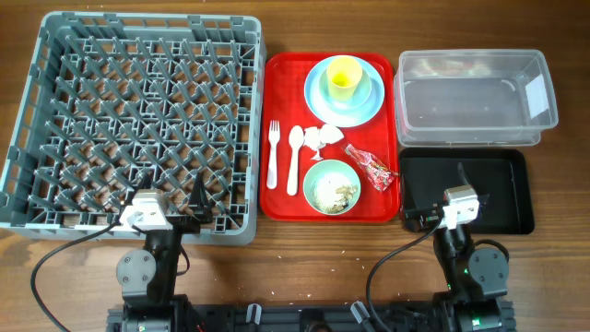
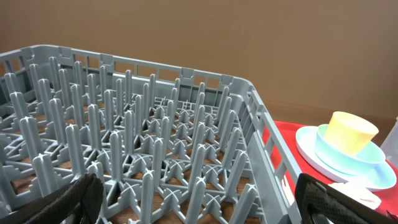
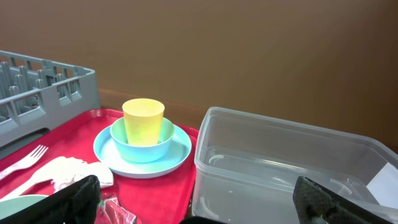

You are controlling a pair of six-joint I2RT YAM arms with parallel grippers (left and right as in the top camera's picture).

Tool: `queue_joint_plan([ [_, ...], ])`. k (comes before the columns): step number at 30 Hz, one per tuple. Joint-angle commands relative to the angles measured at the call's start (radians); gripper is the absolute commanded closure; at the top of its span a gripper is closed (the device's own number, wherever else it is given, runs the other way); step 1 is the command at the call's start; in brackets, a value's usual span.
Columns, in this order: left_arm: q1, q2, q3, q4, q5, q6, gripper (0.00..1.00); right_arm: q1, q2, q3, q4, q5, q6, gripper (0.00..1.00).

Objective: Sort waste into correct bins and load items into the dishwasher rack

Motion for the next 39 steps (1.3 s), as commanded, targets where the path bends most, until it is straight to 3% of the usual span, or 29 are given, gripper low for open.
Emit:
queue_joint_plan([
  [1, -0.005, -0.01, -0.003, -0.009, -0.01, 0.02, 0.0, -0.006, -0.006, -0.001, 0.002, -0.015, -0.013, 0.0],
  [35, -0.005, -0.01, -0.003, 0.002, -0.005, 0.019, 0.0, -0.006, -0.006, -0.001, 0.002, -0.015, -0.013, 0.0],
  [38, -0.005, -0.01, -0.003, 0.079, 0.163, 0.019, 0.0, -0.006, -0.006, -0.001, 0.002, -0.015, -0.013, 0.0],
  [39, -0.005, -0.01, 0.007, 0.127, 0.284, 0.015, 0.0, -0.006, -0.006, -0.001, 0.002, -0.015, -0.013, 0.0],
])
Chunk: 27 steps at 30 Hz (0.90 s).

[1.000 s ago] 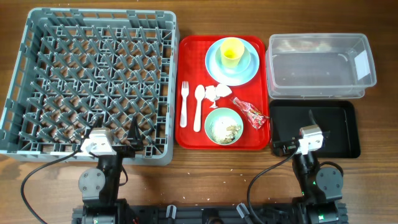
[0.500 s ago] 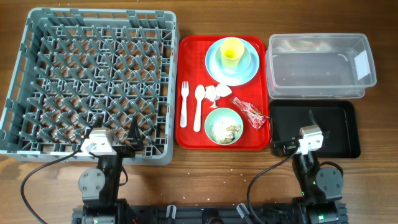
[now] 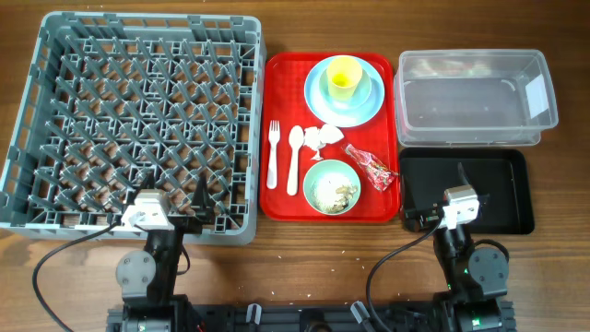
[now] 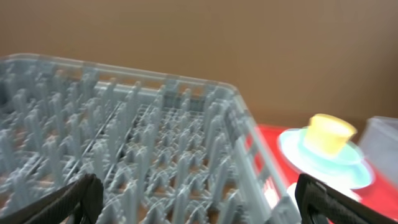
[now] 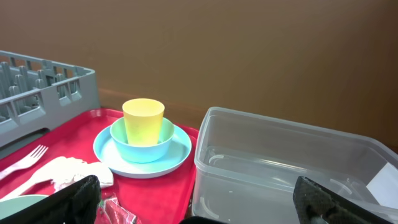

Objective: Sort waste into correct bins and load items into the dishwasher rack

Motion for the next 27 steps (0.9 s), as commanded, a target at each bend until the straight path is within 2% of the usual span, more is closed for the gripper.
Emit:
queue_joint_plan([
  [1, -0.005, -0.006, 0.049, 0.059, 0.268, -0.039, 0.0, -0.006, -0.006, -0.001, 0.002, -0.015, -0.013, 0.0],
  [2, -0.005, 0.009, 0.111, -0.008, 0.289, -0.088, 0.0, -0.006, -0.006, -0.001, 0.002, -0.015, -0.013, 0.0],
  [5, -0.005, 0.184, 0.435, -0.309, 0.316, -0.072, 0.0, -0.006, -0.006, -0.001, 0.002, -0.015, -0.013, 0.0],
  [7, -0.005, 0.426, 0.752, -0.593, 0.322, 0.0, 0.0, -0.006, -0.006, -0.001, 0.002, -0.015, -0.013, 0.0],
  [10, -0.005, 0.741, 1.063, -0.927, 0.322, 0.026, 0.0, -0.006, -0.006, -0.001, 0.002, -0.015, -0.013, 0.0],
  [16, -0.005, 1.071, 1.113, -1.079, 0.344, -0.011, 0.02, -0.006, -0.006, -0.001, 0.002, -0.015, -0.013, 0.0],
  [17, -0.005, 1.092, 1.113, -1.089, 0.344, -0.021, 0.16, -0.006, -0.006, -0.001, 0.002, -0.015, -0.013, 0.0],
  [19, -0.005, 1.096, 1.113, -1.093, 0.34, -0.046, 0.28, -0.006, -0.006, -0.001, 0.002, -0.015, -0.013, 0.0],
  [21, -0.005, 1.067, 1.113, -1.091, 0.237, -0.131, 0.29, -0.006, -0.006, -0.001, 0.002, -0.015, -0.013, 0.0],
  [23, -0.005, 1.039, 1.113, -1.105, 0.162, -0.166, 0.29, -0.006, -0.006, -0.001, 0.002, -0.015, -0.013, 0.0],
  [27, -0.005, 0.987, 1.113, -1.134, 0.155, -0.166, 0.29, -0.006, -0.006, -0.001, 0.002, -0.015, -0.013, 0.0],
])
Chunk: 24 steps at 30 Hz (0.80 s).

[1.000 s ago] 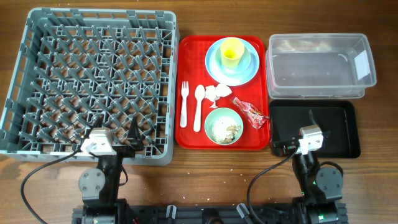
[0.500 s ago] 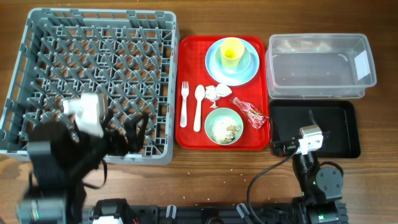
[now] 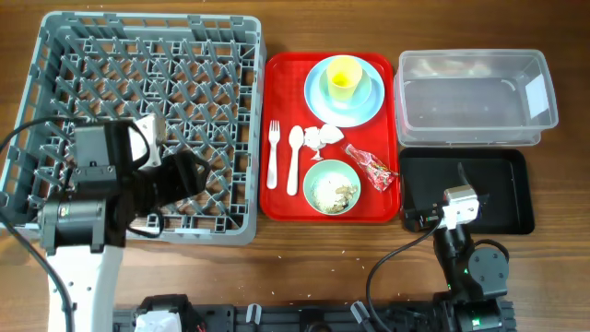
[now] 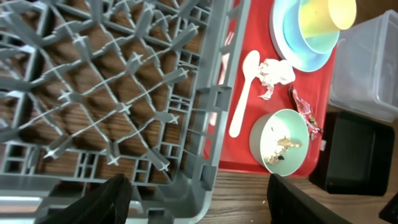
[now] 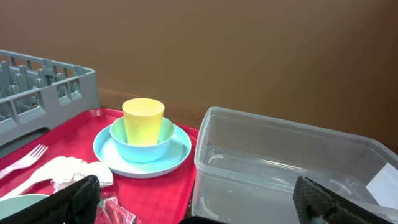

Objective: Sort waste into correct bins and load items into the dishwasher rack

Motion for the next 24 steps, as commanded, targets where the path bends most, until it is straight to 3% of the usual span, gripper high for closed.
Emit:
queue_joint_plan([
  [1, -0.002, -0.049, 0.011, -0.018, -0.031, -0.028, 0.29, -0.006, -0.007, -0.001, 0.003, -0.015, -0.01, 0.0],
  [8, -0.002, -0.121, 0.011, -0.077, -0.038, -0.053, 0.34, -0.006, -0.007, -0.001, 0.003, -0.015, -0.01, 0.0],
  [24, -0.002, -0.119, 0.006, -0.077, -0.038, -0.052, 0.3, -0.006, -0.007, -0.001, 0.003, -0.015, -0.01, 0.0],
])
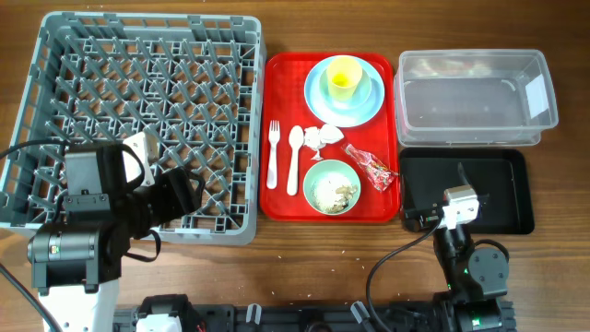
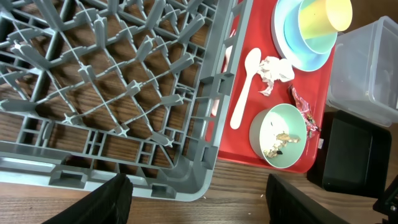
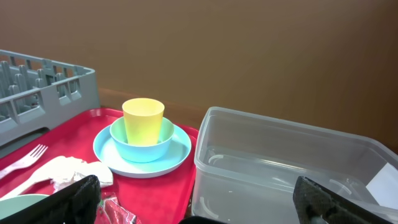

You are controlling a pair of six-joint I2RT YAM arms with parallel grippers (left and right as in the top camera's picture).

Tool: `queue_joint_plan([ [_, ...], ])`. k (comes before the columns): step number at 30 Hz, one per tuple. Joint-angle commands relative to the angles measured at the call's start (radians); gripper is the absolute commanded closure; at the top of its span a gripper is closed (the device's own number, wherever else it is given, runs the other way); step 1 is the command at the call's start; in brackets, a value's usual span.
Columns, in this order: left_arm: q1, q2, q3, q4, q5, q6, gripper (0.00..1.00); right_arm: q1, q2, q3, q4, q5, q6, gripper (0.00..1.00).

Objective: Sort waste into correct bins and load items into the dishwasher rack

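The grey dishwasher rack [image 1: 147, 120] fills the left of the table. A red tray [image 1: 277, 74] carries a yellow cup [image 1: 343, 76] in a blue bowl on a blue plate, a white fork [image 1: 273, 148], a white spoon [image 1: 295, 157], crumpled paper [image 1: 323, 136], a red wrapper [image 1: 369, 168] and a green bowl [image 1: 332, 187] with scraps. My left gripper [image 2: 199, 202] hangs open and empty above the rack's front right corner [image 2: 205, 180]. My right gripper [image 3: 199, 205] stays low and open by the black bin, holding nothing.
A clear plastic bin [image 1: 475, 97] stands at the back right, and a black bin [image 1: 479, 189] sits in front of it. Bare wooden table [image 1: 304, 254] runs along the near edge. The right arm's base [image 1: 470, 263] stands at the front right.
My left arm has shifted a little toward the table's near edge, so more of the rack's front rim and the wood below it shows. Nothing on the tray has moved. The right arm is still.
Both arms first rested low at the front edge, the left wrist looking level across the rack. The left view then blurred. After that the left arm stood raised over the rack's front right, looking down, and now sits slightly nearer the front. All items stay in place.
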Motion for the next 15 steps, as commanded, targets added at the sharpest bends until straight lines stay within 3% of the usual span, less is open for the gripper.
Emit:
queue_joint_plan([
  [1, -0.002, -0.003, 0.006, 0.003, -0.01, -0.008, 0.3, -0.006, -0.007, -0.001, 0.003, -0.015, -0.01, 0.0],
  [7, -0.002, 0.026, 0.006, 0.008, -0.01, -0.009, 0.28, -0.006, -0.007, -0.001, 0.003, -0.015, -0.01, 0.0],
  [11, -0.002, 0.042, 0.006, 0.008, -0.011, -0.009, 0.35, -0.006, -0.007, -0.001, 0.003, -0.015, -0.01, 0.0],
  [15, -0.002, 0.042, 0.006, 0.008, -0.032, -0.009, 0.34, -0.006, -0.007, -0.001, 0.003, -0.015, -0.01, 0.0],
])
